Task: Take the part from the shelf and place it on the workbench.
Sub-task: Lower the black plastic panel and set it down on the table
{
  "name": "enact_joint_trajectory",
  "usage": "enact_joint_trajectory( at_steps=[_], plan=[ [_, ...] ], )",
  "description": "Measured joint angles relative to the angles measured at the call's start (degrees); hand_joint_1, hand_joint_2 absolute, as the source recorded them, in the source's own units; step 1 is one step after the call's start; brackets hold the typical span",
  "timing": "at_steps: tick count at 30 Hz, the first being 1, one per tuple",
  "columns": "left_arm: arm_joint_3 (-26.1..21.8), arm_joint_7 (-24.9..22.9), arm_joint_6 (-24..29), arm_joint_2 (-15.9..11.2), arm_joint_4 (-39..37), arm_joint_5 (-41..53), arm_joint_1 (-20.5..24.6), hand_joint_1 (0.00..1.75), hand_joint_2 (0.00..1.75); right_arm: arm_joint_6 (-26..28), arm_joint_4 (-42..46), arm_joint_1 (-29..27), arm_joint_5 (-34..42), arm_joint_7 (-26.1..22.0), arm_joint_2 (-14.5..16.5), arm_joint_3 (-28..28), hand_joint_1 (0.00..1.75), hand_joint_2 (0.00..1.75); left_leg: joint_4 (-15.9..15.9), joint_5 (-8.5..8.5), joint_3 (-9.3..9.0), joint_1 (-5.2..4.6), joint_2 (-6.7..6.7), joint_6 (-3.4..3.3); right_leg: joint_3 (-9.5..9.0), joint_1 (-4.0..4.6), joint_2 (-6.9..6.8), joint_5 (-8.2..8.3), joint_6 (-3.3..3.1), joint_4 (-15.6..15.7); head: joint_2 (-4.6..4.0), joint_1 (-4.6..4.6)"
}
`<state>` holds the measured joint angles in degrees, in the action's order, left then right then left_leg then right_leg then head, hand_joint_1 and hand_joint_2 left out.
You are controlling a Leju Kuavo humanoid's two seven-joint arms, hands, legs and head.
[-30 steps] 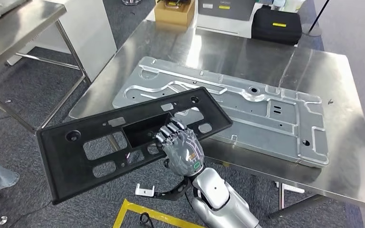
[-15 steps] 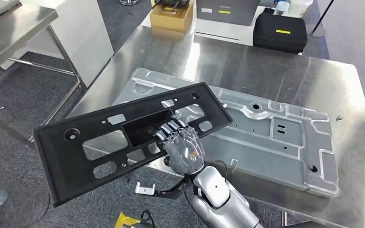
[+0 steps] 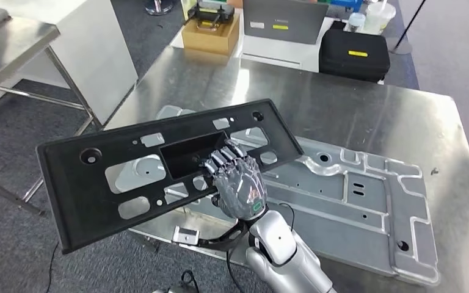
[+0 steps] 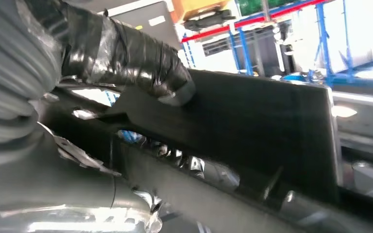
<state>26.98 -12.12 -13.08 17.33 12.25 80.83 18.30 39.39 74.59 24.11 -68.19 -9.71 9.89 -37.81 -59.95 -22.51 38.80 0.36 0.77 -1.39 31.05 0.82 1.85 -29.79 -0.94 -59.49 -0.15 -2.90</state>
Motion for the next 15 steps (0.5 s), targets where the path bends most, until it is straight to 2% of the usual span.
enact_joint_trajectory(
  at_steps=[2, 3, 5, 6, 7, 8, 9, 10, 11, 12, 13, 15],
  plan=[
    [0.15, 0.33, 0.12, 0.11, 0.0, 0.18, 0.06, 0.0, 1.75, 0.06, 0.15, 0.15, -0.03, 0.09, 0.37, 0.6, 1.75, 1.75, 0.47, 0.06, -0.36, 0.12, -0.6, -0.48, 0.43, -0.15, -0.21, -1.19, 0.66, -1.28, 0.0, 0.0],
    [0.22, 0.46, 0.16, 0.16, 0.01, 0.27, 0.1, 0.0, 1.75, 0.07, 0.14, 0.33, -0.09, 0.18, 0.47, 0.79, 1.75, 1.75, 0.72, 0.03, -0.55, 0.23, -0.94, -0.71, 1.45, -0.24, -0.5, -2.42, 1.05, -3.39, 0.0, -0.01],
    [0.27, 0.65, 0.21, 0.2, 0.0, 0.36, 0.14, 0.0, 1.75, 0.07, 0.01, 0.57, -0.26, 0.44, 0.52, 1.13, 1.75, 1.75, 0.84, -0.27, -0.74, 0.24, -1.53, -1.06, 5.22, -0.64, -1.08, -5.48, 1.77, -10.23, 0.0, -0.04],
    [0.28, 0.72, 0.21, 0.2, -0.01, 0.39, 0.15, 0.0, 1.75, 0.07, -0.11, 0.61, -0.34, 0.53, 0.52, 1.22, 1.75, 1.75, 0.82, -0.43, -0.79, 0.24, -1.84, -1.12, 7.24, -0.89, -1.19, -6.32, 2.03, -13.36, 0.0, -0.04],
    [0.28, 0.8, 0.21, 0.2, -0.01, 0.42, 0.15, 0.0, 1.75, 0.06, -0.25, 0.61, -0.39, 0.63, 0.52, 1.28, 1.75, 1.75, 0.8, -0.63, -0.88, 0.25, -2.17, -1.14, 8.63, -1.11, -1.3, -6.1, 2.22, -14.94, 0.0, -0.03],
    [0.3, 0.91, 0.21, 0.21, 0.0, 0.45, 0.16, 0.0, 1.75, 0.05, -0.37, 0.64, -0.46, 0.71, 0.52, 1.3, 1.75, 1.75, 0.76, -0.84, -1.03, 0.26, -2.51, -1.1, 9.02, -1.3, -1.5, -4.76, 2.34, -14.46, 0.0, -0.04],
    [0.31, 1.04, 0.21, 0.23, 0.01, 0.48, 0.17, 0.0, 1.75, 0.03, -0.45, 0.71, -0.51, 0.76, 0.52, 1.31, 1.75, 1.75, 0.72, -1.09, -1.28, 0.28, -2.88, -1.03, 8.41, -1.44, -1.87, -2.55, 2.36, -12.02, 0.0, -0.03],
    [0.34, 1.16, 0.21, 0.26, 0.01, 0.5, 0.18, 0.0, 1.75, 0.02, -0.49, 0.84, -0.55, 0.82, 0.52, 1.31, 1.75, 1.75, 0.69, -1.37, -1.58, 0.27, -3.24, -0.9, 7.1, -1.48, -2.71, -0.05, 2.28, -8.23, 0.0, -0.04],
    [0.39, 1.25, 0.21, 0.29, 0.01, 0.52, 0.2, 0.0, 1.75, 0.0, -0.52, 1.05, -0.58, 0.85, 0.53, 1.31, 1.75, 1.75, 0.65, -1.62, -1.87, 0.15, -3.58, -0.7, 5.75, -1.24, -3.9, 1.75, 2.13, -4.72, 0.0, -0.04],
    [0.48, 1.32, 0.21, 0.3, 0.0, 0.55, 0.23, 0.0, 1.75, -0.02, -0.57, 1.29, -0.6, 0.88, 0.58, 1.3, 1.75, 1.75, 0.63, -1.81, -2.08, 0.03, -3.91, -0.46, 4.69, -0.96, -4.85, 2.84, 1.86, -2.03, 0.0, -0.05],
    [0.57, 1.38, 0.21, 0.3, -0.01, 0.59, 0.26, 0.0, 1.75, -0.05, -0.64, 1.51, -0.61, 0.91, 0.63, 1.3, 1.75, 1.75, 0.66, -1.93, -2.26, -0.1, -4.32, -0.18, 4.18, -0.66, -5.46, 3.21, 1.58, -0.58, 0.0, -0.03],
    [0.75, 1.5, 0.23, 0.31, 0.0, 0.72, 0.34, 0.0, 1.75, -0.1, -0.84, 1.74, -0.62, 0.98, 0.73, 1.29, 1.75, 1.75, 0.81, -2.05, -2.58, -0.21, -5.42, 0.35, 4.07, -0.42, -4.8, 3.16, 0.97, -0.06, 0.0, 0.01]
  ],
)
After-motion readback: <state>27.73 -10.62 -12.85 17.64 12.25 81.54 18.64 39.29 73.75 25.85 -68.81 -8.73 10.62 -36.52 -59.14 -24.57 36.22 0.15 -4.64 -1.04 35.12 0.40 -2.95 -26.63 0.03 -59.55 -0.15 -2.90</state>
